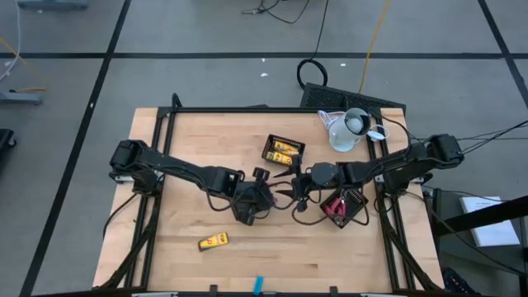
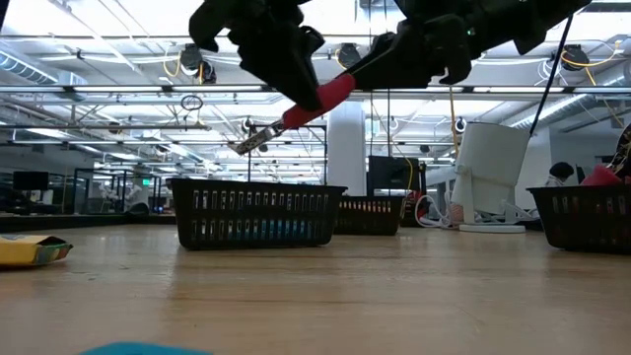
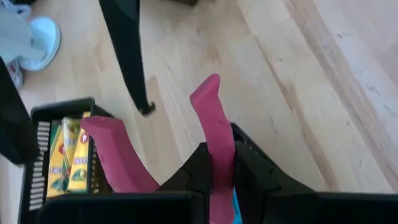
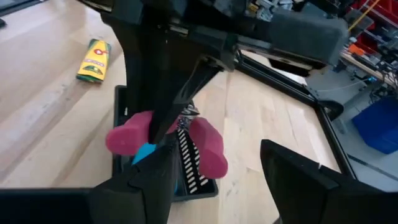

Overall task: Pick & Place School Supplies
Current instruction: Put the pink hole puncher into the bottom right black bin

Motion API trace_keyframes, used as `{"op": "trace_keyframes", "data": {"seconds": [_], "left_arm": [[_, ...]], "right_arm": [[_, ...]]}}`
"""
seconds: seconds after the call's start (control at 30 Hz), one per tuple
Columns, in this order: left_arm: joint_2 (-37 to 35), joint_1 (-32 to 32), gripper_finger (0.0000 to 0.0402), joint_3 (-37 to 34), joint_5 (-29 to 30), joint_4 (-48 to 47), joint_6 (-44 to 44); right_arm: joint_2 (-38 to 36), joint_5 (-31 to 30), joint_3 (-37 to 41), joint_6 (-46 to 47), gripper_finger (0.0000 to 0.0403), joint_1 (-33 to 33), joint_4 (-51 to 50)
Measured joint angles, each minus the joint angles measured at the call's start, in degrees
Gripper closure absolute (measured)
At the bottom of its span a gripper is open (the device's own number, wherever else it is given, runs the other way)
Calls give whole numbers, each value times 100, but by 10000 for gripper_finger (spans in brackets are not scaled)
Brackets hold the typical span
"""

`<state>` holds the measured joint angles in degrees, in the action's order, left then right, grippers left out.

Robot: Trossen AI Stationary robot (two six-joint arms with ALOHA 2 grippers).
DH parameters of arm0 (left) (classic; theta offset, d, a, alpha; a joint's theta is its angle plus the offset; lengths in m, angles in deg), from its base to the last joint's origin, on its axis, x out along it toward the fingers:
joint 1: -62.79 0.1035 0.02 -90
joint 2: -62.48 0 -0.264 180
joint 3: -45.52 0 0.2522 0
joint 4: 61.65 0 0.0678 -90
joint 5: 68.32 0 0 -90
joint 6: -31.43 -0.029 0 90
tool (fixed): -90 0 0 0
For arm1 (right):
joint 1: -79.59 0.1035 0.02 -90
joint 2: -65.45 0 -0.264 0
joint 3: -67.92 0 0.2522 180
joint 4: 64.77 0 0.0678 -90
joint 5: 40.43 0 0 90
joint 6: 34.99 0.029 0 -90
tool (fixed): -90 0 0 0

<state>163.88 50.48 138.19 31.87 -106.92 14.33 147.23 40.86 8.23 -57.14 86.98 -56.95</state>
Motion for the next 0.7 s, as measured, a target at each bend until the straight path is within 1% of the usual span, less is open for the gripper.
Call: {"op": "trace_keyframes", "data": {"seconds": [0.1, 0.3, 0.7], "left_arm": [[66, 1, 362, 117, -36, 43, -101], [66, 1, 362, 126, -75, 178, -182], [66, 1, 362, 126, -119, 369, -360]], "right_arm": [[1, 4, 0, 45, 183, -3, -30], [0, 0, 0, 70, 189, -24, -51], [0, 19, 0, 88, 252, -26, -50]]}}
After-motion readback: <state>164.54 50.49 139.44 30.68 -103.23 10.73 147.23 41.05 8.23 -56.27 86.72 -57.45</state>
